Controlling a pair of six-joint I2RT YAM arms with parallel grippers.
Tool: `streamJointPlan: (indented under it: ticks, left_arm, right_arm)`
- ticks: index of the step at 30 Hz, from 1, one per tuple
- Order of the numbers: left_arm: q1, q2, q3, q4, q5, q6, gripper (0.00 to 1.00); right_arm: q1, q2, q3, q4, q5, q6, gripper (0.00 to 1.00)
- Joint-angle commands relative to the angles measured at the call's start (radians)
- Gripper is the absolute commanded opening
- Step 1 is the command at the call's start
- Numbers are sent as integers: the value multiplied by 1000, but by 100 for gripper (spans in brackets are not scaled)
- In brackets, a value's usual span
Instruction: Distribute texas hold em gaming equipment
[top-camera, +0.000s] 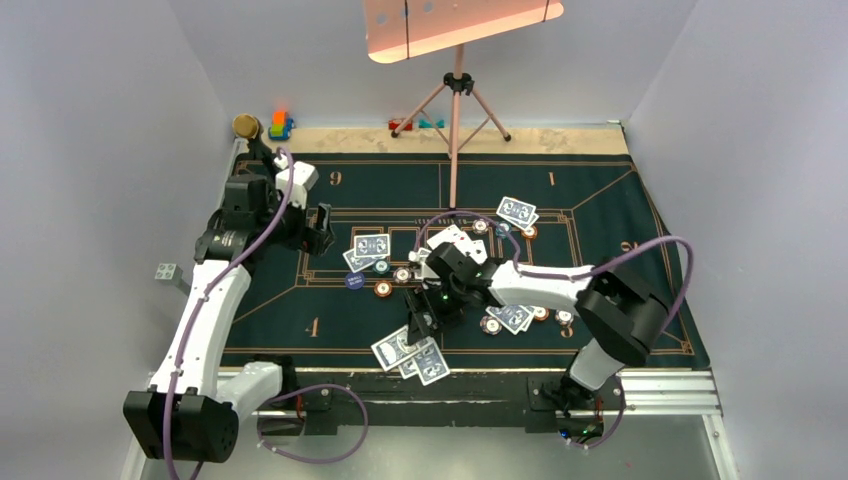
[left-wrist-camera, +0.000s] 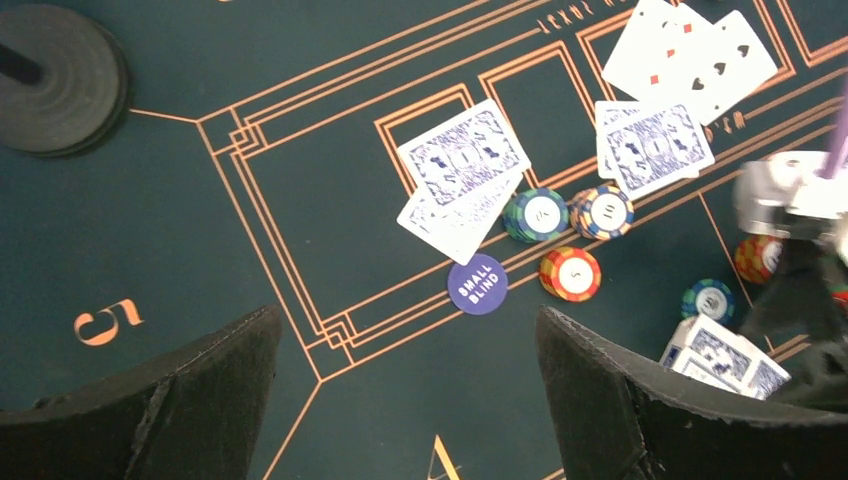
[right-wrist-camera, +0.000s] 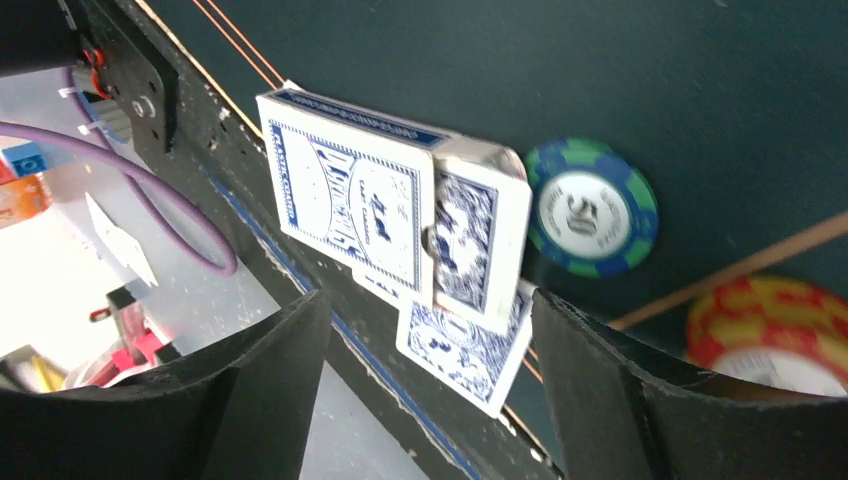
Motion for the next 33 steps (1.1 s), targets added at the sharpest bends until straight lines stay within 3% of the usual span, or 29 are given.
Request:
streamJointPlan:
  ticks: [1, 7, 12, 15, 18, 25, 29, 33]
  left_arm:
    - [11, -4, -14, 109, -91, -58, 100]
    - [11, 12, -27, 153, -171, -111, 100]
    - [18, 85, 18, 151, -176, -164, 100]
    - [27, 104, -12, 229, -163, -157, 100]
    - [26, 133, -25, 262, -128, -141, 100]
    - [27, 239, 46, 154, -198, -49, 100]
    - [33, 127, -202, 526, -272, -121, 100]
    - [36, 89, -363, 793, -231, -126, 100]
  right_arm:
    - [-2, -138, 73, -228, 137, -64, 80]
    - [-38, -306, 279, -552, 333, -132, 87]
    - [-283, -476, 416, -622, 522, -108, 89]
    - [-480, -575, 407, -522, 650, -58, 89]
    - [-594, -623, 361, -446, 790, -2, 91]
    - [-656, -613, 180, -121, 1027, -249, 94]
    - [-671, -618, -45, 201, 1214, -302, 95]
    - [-710, -611, -254, 578, 1227, -394, 96]
